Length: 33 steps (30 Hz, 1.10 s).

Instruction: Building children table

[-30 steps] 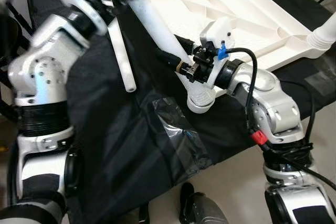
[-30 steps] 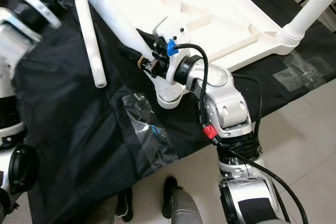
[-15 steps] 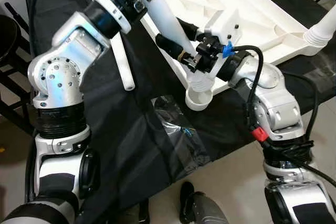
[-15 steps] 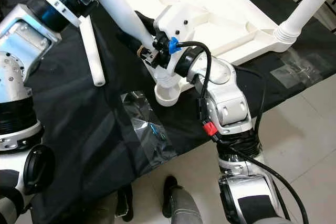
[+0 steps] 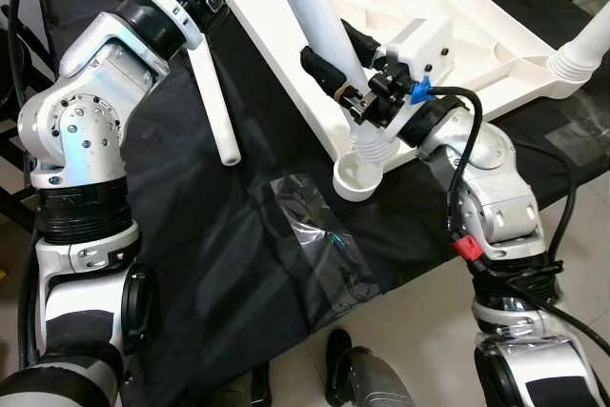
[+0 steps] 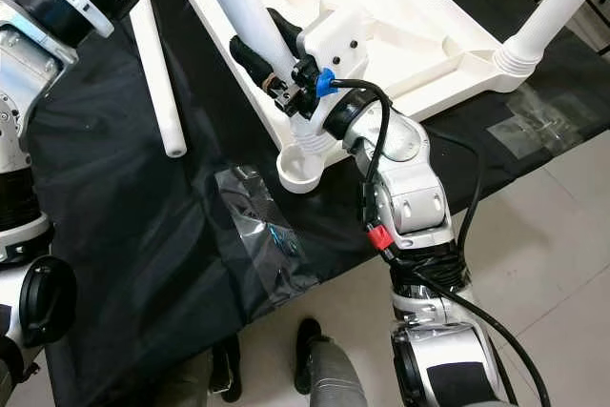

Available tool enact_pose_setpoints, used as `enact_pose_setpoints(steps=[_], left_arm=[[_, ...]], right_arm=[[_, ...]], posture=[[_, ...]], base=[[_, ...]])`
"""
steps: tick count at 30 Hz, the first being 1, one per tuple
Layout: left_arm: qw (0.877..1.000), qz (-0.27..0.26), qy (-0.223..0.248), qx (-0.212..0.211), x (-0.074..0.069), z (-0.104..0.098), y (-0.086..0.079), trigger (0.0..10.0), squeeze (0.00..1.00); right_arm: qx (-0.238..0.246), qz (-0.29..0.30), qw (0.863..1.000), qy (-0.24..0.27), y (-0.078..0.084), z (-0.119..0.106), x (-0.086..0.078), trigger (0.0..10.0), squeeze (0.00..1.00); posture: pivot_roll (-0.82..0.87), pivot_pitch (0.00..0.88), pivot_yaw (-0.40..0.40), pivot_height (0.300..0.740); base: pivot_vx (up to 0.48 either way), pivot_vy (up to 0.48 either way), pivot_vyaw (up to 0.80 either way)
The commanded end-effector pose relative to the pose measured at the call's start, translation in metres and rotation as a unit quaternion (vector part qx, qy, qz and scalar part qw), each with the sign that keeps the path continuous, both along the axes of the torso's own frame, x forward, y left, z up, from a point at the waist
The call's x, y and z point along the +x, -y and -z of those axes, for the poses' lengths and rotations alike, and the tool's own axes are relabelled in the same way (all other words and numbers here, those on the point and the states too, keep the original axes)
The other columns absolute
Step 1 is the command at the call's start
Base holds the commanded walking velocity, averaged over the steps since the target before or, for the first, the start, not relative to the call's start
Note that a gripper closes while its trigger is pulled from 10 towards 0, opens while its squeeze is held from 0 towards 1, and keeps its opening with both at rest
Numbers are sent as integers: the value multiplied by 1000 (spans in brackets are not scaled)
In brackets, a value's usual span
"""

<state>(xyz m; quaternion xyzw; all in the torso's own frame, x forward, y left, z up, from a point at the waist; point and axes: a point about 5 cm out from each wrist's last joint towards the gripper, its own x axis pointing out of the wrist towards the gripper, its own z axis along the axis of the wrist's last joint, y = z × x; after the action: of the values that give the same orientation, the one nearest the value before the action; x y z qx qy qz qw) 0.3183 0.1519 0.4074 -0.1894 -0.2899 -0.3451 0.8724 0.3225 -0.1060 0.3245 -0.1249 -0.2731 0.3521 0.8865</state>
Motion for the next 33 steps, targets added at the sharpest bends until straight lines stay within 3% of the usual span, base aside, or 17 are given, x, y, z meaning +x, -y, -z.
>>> enact_pose_setpoints(steps=[1, 4, 5, 7, 8, 15, 22, 23, 24, 25, 27, 28, 32, 33], left_arm=[[1000, 8, 1, -23, -1, -1, -9, 10000, 0], [999, 46, 9, -15, -7, -4, 1, 10000, 0], [998, 63, 10, -5, -9, -4, 7, 6863, 0], [997, 71, 10, 3, -10, -3, 12, 6863, 0], [997, 82, 10, 12, -12, -1, 17, 0, 0], [993, 106, 17, 49, -18, 4, 35, 0, 0], [993, 97, 30, 66, -19, 5, 37, 0, 0], [992, 89, 37, 78, -20, 4, 36, 0, 0], [992, 89, 37, 78, -20, 4, 36, 0, 0], [992, 84, 42, 86, -20, 4, 36, 0, 0], [990, 72, 52, 106, -20, 3, 37, 0, 0], [988, 61, 60, 129, -20, 3, 38, 0, 0], [980, 54, 73, 175, -21, 5, 43, 0, 0], [974, 60, 84, 201, -28, 3, 29, 0, 0]], right_arm=[[8, -8, 1000, 18, 2, -2, -3, 0, 0], [4, -15, 1000, 23, 1, -5, -3, 0, 0], [-4, -20, 999, 25, 0, -5, -3, 0, 0], [-9, -23, 999, 27, -1, -6, -3, 0, 0], [-12, -27, 999, 27, -2, -5, -4, 0, 0], [-44, -45, 998, 27, -6, -3, -6, 0, 0], [-60, -58, 996, 19, -7, 0, -5, 0, 0], [-60, -63, 996, 15, -7, 0, -5, 3216, 0], [-60, -63, 996, 15, -7, 0, -5, 3216, 0], [-60, -65, 996, 12, -7, 1, -5, 10000, 0], [-59, -85, 995, -13, -8, 2, -5, 10000, 0], [-63, -92, 994, -21, -8, 3, -5, 10000, 1000], [-76, -120, 989, -34, -7, 4, -6, 10000, 1000], [-79, -129, 988, -40, -5, 2, -5, 10000, 1000]], posture=[[34, 303, 5, 740], [32, 301, 3, 740], [33, 299, 3, 740], [33, 299, 3, 740], [34, 299, 2, 740], [30, 291, 3, 740], [31, 276, 0, 740], [28, 269, 0, 740], [28, 269, 0, 740], [27, 265, -1, 740], [25, 256, -2, 740], [24, 235, -9, 740], [22, 229, -8, 740], [23, 216, -13, 740]], base=[[0, 0, 0], [0, 0, 0], [0, 0, 0], [0, 0, 0], [0, 0, 0], [0, 0, 0], [0, 0, 0], [0, 0, 0], [0, 0, 0], [0, 0, 0], [0, 0, 0], [0, 0, 0], [0, 0, 0], [0, 0, 0]])
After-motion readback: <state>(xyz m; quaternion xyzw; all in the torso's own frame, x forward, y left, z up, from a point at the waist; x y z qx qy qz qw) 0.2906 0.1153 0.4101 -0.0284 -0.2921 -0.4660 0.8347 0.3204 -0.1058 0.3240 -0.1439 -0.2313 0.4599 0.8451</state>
